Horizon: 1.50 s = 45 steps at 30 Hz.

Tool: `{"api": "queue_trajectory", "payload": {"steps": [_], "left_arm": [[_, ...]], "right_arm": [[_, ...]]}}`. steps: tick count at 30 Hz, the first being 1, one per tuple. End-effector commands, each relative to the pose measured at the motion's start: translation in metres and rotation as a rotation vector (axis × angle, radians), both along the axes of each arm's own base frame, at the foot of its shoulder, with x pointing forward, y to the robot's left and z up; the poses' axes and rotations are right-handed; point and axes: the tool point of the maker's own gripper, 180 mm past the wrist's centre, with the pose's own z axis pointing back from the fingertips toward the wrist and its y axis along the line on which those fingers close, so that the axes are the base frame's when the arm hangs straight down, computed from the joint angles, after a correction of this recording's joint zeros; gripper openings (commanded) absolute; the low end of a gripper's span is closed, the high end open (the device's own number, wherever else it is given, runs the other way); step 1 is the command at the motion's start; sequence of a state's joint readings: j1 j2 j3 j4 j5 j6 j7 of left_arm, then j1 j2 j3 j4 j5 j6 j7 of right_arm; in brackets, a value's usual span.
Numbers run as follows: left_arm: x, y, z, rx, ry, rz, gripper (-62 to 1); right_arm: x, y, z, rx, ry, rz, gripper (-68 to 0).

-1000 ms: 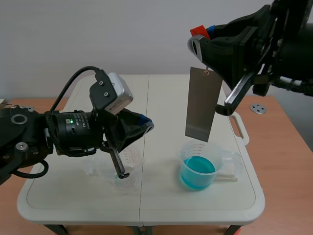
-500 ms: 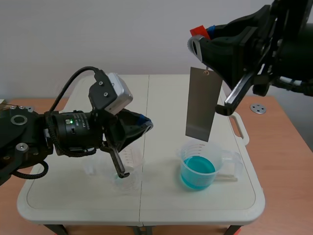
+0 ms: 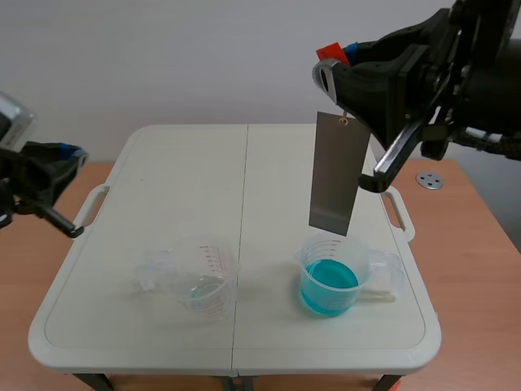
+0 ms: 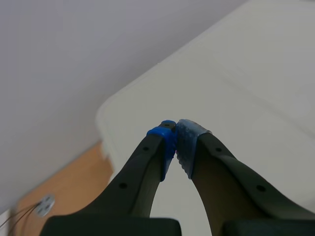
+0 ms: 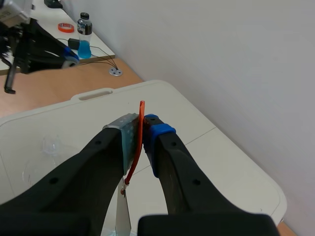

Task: Hold the metal plate by the orange handle, dip it into the blue solution, take it out and point at it, then put the plate back in the beaker on the left.
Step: 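Put the plate into the left beaker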

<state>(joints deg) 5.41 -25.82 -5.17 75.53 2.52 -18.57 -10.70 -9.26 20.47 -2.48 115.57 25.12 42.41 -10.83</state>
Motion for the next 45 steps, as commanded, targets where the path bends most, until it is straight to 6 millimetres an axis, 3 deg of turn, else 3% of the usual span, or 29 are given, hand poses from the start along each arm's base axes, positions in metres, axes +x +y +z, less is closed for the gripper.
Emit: {"api": "queue_trajectory", "payload": {"steps": [1, 5, 8, 14, 20, 30, 38, 45], "left_arm": [[-0.010, 0.023, 0.003, 0.046, -0.011, 0.039, -58.8], [-0.042, 0.082, -0.010, 0.158, 0.039, 0.172, -58.8], [-0.073, 0.112, -0.024, 0.217, 0.100, 0.243, -58.8], [-0.145, 0.124, -0.075, 0.248, 0.320, 0.255, -58.8], [-0.211, 0.113, -0.119, 0.206, 0.512, 0.254, -58.8], [-0.298, 0.058, -0.185, 0.065, 0.805, 0.177, -58.8], [-0.341, 0.020, -0.211, 0.002, 0.932, 0.128, -58.8], [-0.357, 0.006, -0.217, -0.014, 0.977, 0.094, -58.8]], "right_arm": [[-0.001, 0.001, 0.014, 0.018, -0.039, 0.011, -66.2], [-0.001, 0.001, 0.014, 0.019, -0.039, 0.012, -66.2], [-0.001, 0.001, 0.014, 0.019, -0.039, 0.012, -66.2], [-0.001, 0.001, 0.014, 0.019, -0.039, 0.012, -66.2], [-0.002, 0.001, 0.014, 0.019, -0.039, 0.014, -66.2], [-0.003, 0.016, 0.018, 0.019, -0.053, 0.061, -66.2], [-0.008, 0.039, 0.026, 0.022, -0.076, 0.139, -66.2], [-0.009, 0.061, 0.030, 0.034, -0.086, 0.207, -66.2]]}}
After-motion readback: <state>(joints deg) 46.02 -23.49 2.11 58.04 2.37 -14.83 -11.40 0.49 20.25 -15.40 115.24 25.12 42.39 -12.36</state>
